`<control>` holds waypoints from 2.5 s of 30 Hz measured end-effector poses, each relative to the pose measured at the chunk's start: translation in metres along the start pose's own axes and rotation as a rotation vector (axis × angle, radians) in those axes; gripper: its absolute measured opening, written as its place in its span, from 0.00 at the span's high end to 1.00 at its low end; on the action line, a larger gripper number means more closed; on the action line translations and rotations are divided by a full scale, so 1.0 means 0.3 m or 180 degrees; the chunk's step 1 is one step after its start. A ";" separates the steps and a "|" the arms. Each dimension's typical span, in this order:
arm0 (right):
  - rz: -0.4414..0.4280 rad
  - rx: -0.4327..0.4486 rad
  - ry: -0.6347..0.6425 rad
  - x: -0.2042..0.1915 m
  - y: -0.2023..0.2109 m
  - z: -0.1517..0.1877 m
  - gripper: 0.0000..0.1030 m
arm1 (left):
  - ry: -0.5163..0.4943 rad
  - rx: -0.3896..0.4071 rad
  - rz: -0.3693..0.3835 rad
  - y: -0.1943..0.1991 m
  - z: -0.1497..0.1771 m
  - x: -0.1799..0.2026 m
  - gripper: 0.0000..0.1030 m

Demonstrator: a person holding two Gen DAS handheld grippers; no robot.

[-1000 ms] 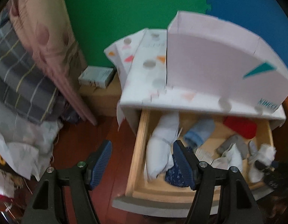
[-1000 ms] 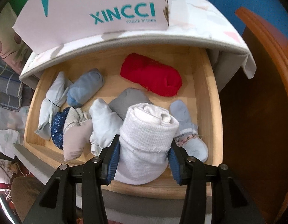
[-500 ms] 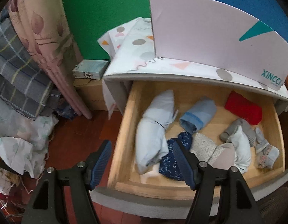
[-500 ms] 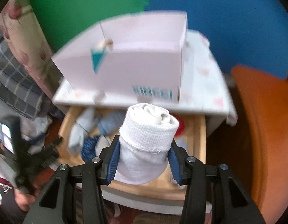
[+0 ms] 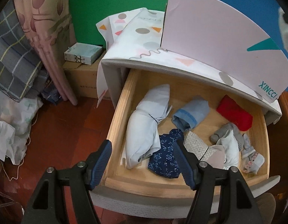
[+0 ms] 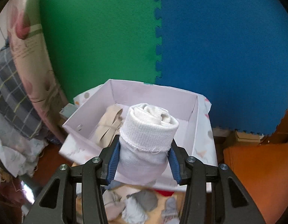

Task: Take underwear out of drawer
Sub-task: 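Lift the white rolled sock with the right gripper toward the white box while the left withdraws, then open the right gripper to drop the white rolled sock into the white box, then move the right gripper into the drawer and grasp the pale blue pink-trimmed sock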

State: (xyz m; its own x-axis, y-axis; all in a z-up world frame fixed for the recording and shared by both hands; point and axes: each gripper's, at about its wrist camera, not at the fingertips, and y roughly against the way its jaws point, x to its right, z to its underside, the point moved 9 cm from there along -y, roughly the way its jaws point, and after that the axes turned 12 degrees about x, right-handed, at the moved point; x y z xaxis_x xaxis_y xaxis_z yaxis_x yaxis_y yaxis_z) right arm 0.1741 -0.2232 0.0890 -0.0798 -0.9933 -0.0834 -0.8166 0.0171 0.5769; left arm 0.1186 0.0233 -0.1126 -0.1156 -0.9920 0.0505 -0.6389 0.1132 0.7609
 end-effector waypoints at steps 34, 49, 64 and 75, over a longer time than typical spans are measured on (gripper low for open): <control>-0.0123 -0.0556 0.0208 -0.060 -0.158 0.096 0.45 | -0.0083 -0.0159 -0.0076 -0.034 0.025 -0.004 0.32; -0.0206 -0.1325 0.0355 0.054 0.063 0.575 0.45 | 0.0039 -0.0258 -0.0062 -0.041 0.039 -0.025 0.32; 0.0042 -0.2365 0.0397 0.158 -0.177 0.948 0.49 | 0.0086 -0.0404 0.0012 -0.069 0.061 -0.016 0.32; 0.0202 -0.2767 0.1020 0.167 -0.267 1.101 0.49 | 0.0075 -0.0428 0.0025 -0.076 0.065 -0.012 0.32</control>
State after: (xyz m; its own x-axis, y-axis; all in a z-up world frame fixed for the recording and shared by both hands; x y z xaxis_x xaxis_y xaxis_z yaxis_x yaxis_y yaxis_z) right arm 0.0467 -0.2365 -0.2296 0.1579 -0.9798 0.1228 -0.0902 0.1095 0.9899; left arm 0.1188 0.0253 -0.1427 -0.1012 -0.9924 0.0707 -0.5302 0.1139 0.8402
